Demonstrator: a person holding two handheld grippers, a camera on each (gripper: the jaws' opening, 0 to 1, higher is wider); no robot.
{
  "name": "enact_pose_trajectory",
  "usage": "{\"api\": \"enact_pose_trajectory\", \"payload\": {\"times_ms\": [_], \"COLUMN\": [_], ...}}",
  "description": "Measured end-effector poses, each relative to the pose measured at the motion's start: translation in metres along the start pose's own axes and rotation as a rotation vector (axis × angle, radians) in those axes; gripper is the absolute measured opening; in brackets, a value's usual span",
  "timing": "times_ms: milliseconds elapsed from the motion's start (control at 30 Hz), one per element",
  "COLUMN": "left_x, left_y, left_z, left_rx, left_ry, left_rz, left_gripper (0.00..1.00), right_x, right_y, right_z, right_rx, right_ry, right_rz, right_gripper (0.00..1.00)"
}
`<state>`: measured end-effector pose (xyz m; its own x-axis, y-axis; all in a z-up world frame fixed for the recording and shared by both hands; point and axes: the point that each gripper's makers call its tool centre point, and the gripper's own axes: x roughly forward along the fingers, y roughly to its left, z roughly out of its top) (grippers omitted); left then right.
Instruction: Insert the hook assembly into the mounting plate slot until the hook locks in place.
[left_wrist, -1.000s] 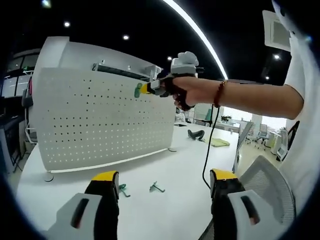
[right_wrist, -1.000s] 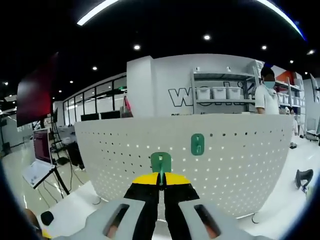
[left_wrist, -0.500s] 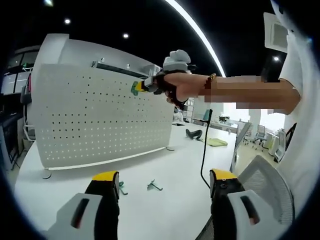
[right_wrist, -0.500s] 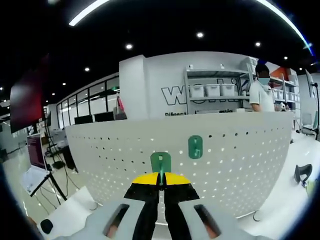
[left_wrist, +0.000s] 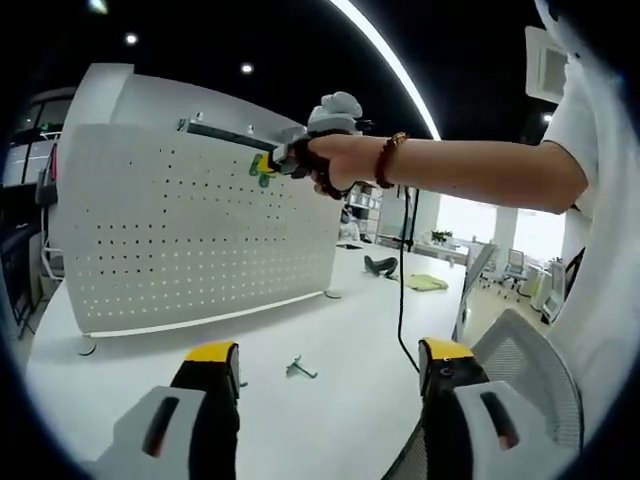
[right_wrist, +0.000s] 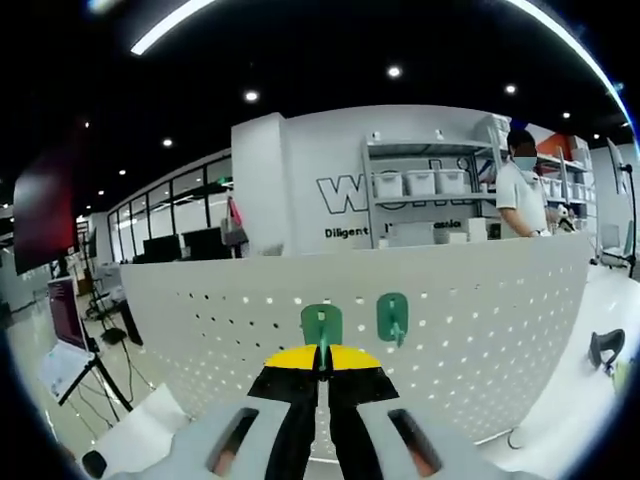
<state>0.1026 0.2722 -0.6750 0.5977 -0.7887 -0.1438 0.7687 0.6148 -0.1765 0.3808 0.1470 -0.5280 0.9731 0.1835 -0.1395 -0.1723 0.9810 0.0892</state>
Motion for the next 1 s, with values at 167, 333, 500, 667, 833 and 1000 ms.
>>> {"api": "enact_pose_trajectory", "payload": {"times_ms": [167, 333, 500, 667, 833, 1000], "left_x": [-0.001, -0.005, -0.006, -0.004, -0.005, -0.006], "left_y": [0.002, 0.006, 0.007, 0.008, 0.01, 0.014], "left_z": [-0.001, -0.002, -0.004, -0.003, -0.004, -0.004], "left_rx": [0.003, -0.01, -0.012, -0.018, -0.018, -0.021], "left_ry": [0.002, -0.005, -0.002, -0.011, -0.009, -0.011], "left_rz": [-0.002, 0.007, 0.011, 0.014, 0.016, 0.025], "left_gripper": [0.74, 0.74, 0.74, 0.75, 0.75, 0.75], "right_x": [0.005, 0.012, 0.017, 0.025, 0.029, 0.03], "right_y": [-0.002, -0.003, -0.004, -0.005, -0.006, -0.008], "right_z": [0.0, -0.001, 0.002, 0.002, 0.0, -0.002], "right_rx": [0.002, 0.007, 0.004, -0.016, -0.024, -0.007], "right_ry": [0.004, 0.023, 0.025, 0.04, 0.059, 0.061], "right_rz": [-0.011, -0.021, -0.029, -0.038, -0.04, -0.047], "right_gripper": [0.01, 0.01, 0.01, 0.01, 0.01, 0.01]}}
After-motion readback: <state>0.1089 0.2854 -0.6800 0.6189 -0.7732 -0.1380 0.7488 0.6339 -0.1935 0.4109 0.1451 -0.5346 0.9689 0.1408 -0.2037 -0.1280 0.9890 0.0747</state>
